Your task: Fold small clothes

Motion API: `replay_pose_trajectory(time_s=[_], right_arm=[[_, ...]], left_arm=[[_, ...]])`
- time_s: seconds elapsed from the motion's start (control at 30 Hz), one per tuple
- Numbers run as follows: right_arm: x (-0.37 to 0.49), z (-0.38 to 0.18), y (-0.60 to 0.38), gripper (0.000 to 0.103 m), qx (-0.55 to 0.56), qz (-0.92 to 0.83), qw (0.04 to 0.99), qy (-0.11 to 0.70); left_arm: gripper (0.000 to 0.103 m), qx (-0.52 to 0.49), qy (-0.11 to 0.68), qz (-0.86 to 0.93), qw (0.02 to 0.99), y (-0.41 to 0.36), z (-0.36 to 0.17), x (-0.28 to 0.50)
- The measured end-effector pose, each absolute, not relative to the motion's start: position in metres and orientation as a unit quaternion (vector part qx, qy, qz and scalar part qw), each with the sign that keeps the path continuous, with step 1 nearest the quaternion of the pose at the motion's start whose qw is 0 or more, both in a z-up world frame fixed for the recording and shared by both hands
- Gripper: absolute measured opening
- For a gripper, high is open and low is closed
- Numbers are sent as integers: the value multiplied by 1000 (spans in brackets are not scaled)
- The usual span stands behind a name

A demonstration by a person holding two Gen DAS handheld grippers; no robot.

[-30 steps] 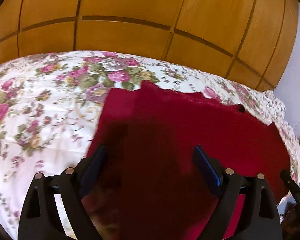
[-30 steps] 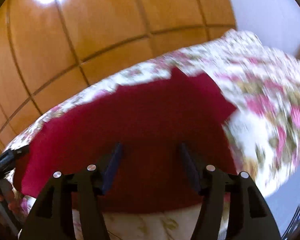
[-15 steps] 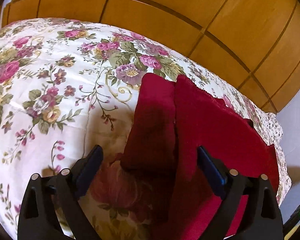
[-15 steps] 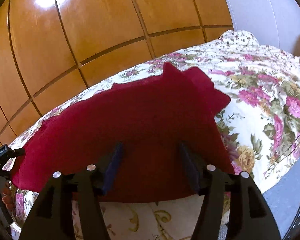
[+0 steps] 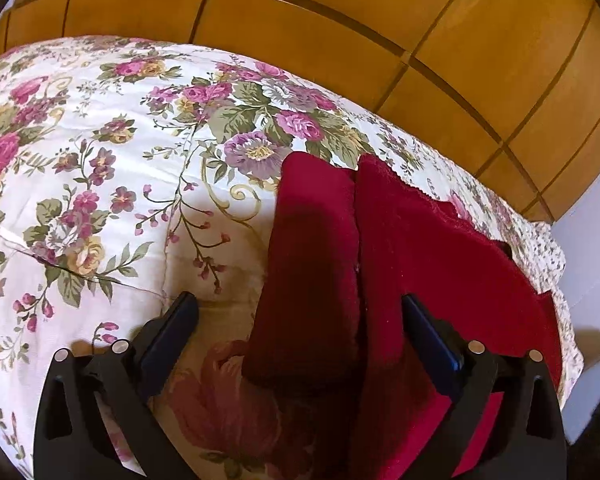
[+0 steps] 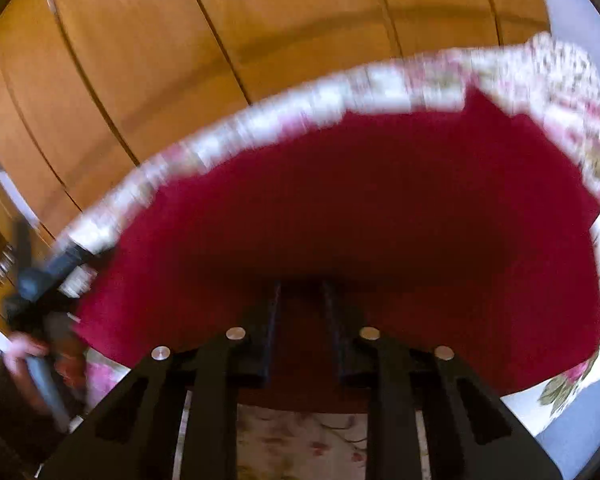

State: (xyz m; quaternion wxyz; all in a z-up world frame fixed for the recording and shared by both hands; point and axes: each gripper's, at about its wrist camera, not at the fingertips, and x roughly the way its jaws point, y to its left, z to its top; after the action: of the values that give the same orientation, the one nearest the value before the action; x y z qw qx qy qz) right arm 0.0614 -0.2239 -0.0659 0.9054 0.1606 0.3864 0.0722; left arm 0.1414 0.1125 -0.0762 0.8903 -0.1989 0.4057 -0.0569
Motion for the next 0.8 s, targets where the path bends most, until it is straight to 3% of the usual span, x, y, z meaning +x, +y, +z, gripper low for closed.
replay_pose_trajectory(time_s=[0.17, 0.43, 0.53, 0.6, 0.8], right_arm=[[61, -63, -219, 18, 143, 76, 910, 382], [55, -60, -223, 21, 110, 111, 909, 387], [49, -65, -231, 21, 152, 115, 908, 373], [45, -68, -233, 21, 175, 108, 908, 364], [48, -65, -231, 22, 163, 110, 909, 368]], left_arm=[[99, -216, 412, -74, 882, 119, -76, 145], [96, -156, 436, -79, 883, 105, -77, 160], [80, -145, 439, -85, 883, 101, -75, 162], [59, -152, 442, -99, 879, 96, -73, 162], [25, -187, 442, -115, 870, 95, -65, 159]])
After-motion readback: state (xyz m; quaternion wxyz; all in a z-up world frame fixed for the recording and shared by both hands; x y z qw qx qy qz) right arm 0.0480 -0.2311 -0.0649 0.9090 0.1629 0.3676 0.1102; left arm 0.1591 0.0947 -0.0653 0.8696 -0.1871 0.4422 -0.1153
